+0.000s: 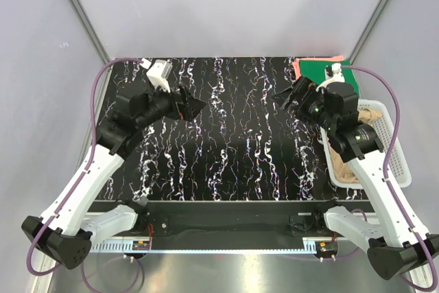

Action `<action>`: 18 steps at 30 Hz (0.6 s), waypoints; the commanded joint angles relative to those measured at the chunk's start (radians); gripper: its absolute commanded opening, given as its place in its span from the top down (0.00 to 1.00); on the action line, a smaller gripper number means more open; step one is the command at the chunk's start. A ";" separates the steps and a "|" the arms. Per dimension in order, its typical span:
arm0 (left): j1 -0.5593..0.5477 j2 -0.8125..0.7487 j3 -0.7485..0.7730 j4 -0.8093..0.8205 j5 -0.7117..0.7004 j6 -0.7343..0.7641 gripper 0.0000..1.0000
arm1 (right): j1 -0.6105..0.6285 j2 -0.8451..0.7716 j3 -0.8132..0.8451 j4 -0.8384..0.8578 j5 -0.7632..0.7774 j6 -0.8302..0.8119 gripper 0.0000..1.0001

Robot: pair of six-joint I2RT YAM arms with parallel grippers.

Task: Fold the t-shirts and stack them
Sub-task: Grab the tshirt from the pile

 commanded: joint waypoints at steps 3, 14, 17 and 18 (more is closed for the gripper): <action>0.001 -0.017 -0.044 0.034 -0.070 0.074 0.01 | -0.005 -0.012 0.007 -0.038 0.142 -0.030 0.00; 0.002 0.030 -0.104 0.051 -0.052 0.088 0.01 | -0.316 0.258 0.179 -0.391 0.566 0.038 0.02; 0.001 0.038 -0.103 0.051 -0.030 0.085 0.01 | -0.468 0.325 0.127 -0.357 0.551 0.046 0.03; 0.001 0.038 -0.104 0.051 -0.030 0.085 0.01 | -0.505 0.372 0.108 -0.342 0.545 0.050 0.03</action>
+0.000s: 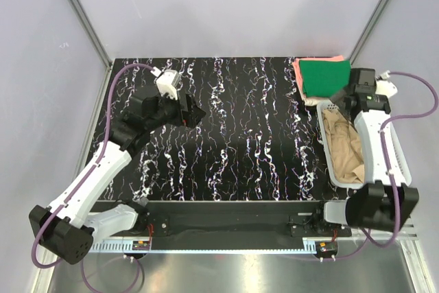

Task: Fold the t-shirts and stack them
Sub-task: Grab the tshirt from the pile

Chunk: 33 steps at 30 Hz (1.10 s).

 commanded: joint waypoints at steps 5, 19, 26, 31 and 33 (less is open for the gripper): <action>0.001 0.003 0.000 0.050 0.006 0.010 0.01 | -0.252 0.204 -0.097 0.056 -0.080 0.048 0.05; 0.001 0.025 -0.008 0.053 -0.036 0.016 0.01 | -0.413 0.376 -0.127 0.193 -0.045 -0.087 0.76; 0.001 0.002 -0.013 0.052 -0.047 0.013 0.01 | -0.416 0.172 0.049 0.087 -0.108 -0.112 1.00; 0.001 -0.015 -0.013 0.055 -0.042 0.004 0.01 | -0.418 -0.041 0.195 0.135 -0.334 -0.118 1.00; 0.001 -0.021 -0.014 0.055 -0.042 0.001 0.01 | -0.418 -0.135 0.249 0.206 -0.400 -0.074 1.00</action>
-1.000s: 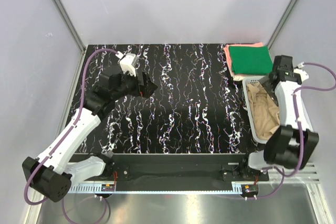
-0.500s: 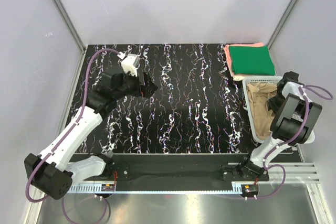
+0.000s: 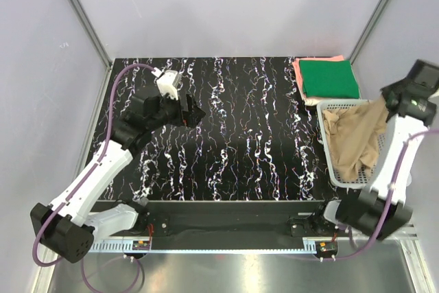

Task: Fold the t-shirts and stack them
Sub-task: Grab the tshirt from the pile, then move the tshirt to the center of the board

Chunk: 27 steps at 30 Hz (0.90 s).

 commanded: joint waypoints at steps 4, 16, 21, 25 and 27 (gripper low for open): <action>0.004 -0.049 -0.003 0.056 -0.005 -0.001 0.01 | -0.001 -0.213 0.217 0.256 -0.449 0.141 1.00; 0.010 -0.155 -0.011 0.070 -0.030 -0.001 0.01 | -0.001 0.386 1.339 0.770 -0.863 1.000 1.00; 0.010 -0.181 -0.020 0.079 -0.042 -0.005 0.01 | 0.048 0.561 1.424 0.926 -0.858 1.364 1.00; 0.010 -0.195 -0.029 0.084 -0.048 -0.010 0.01 | 0.178 0.414 1.143 0.710 -0.936 1.059 1.00; 0.010 -0.197 -0.028 0.084 -0.051 -0.010 0.01 | 0.284 0.290 0.874 0.699 -0.910 0.932 1.00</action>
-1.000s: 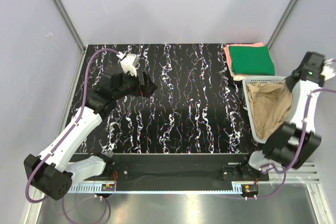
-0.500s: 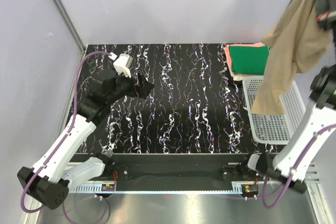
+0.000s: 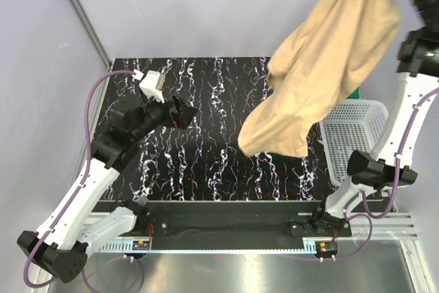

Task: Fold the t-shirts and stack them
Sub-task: Move the tshirt to the center of the board, then flatten the tshirt out

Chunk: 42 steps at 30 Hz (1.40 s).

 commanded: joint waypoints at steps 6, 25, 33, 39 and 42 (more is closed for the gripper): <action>0.015 -0.047 -0.018 0.049 -0.174 -0.027 0.01 | 0.421 -0.348 -0.821 -0.114 0.121 -0.445 1.00; 0.104 0.064 0.018 -0.035 -0.274 -0.095 0.02 | 0.908 0.008 -0.680 -0.697 0.647 -1.046 0.38; 0.104 0.204 -0.052 -0.063 -0.071 -0.211 0.06 | 0.664 -0.188 -1.042 -0.837 0.896 -1.142 0.41; 0.099 0.340 -0.129 -0.043 0.021 -0.269 0.09 | 0.577 -0.097 -1.117 -0.880 0.861 -1.260 0.51; 0.075 0.387 -0.159 -0.026 0.003 -0.276 0.12 | 0.564 -0.012 -1.076 -0.896 0.845 -1.275 0.53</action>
